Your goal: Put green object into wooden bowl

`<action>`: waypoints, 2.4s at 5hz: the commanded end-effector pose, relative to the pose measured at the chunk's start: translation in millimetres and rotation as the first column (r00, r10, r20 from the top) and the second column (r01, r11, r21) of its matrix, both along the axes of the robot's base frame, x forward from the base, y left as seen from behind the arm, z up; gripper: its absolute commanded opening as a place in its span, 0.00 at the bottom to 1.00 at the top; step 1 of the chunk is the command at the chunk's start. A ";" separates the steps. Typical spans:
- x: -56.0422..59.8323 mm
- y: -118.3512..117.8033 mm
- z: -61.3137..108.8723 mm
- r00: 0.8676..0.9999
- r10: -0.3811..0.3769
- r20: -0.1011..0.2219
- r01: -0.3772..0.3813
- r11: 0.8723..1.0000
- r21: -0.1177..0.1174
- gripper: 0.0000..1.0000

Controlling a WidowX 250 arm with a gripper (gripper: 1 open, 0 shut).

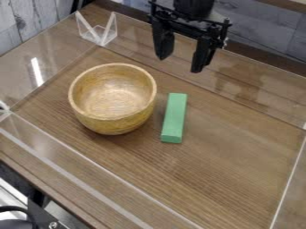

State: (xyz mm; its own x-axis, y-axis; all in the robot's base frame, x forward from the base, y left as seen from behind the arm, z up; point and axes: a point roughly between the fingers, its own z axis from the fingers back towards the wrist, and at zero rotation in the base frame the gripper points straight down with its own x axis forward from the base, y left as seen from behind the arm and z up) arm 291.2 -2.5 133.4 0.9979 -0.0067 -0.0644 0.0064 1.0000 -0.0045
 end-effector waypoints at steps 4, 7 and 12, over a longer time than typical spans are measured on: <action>-10.0 4.3 -55.2 0.983 0.180 0.029 -0.179 0.983 -0.048 1.00; -10.2 19.3 -84.7 0.987 0.141 0.082 -0.134 0.988 -0.082 1.00; 21.3 21.7 -78.1 0.986 0.142 0.087 -0.129 0.982 -0.141 0.00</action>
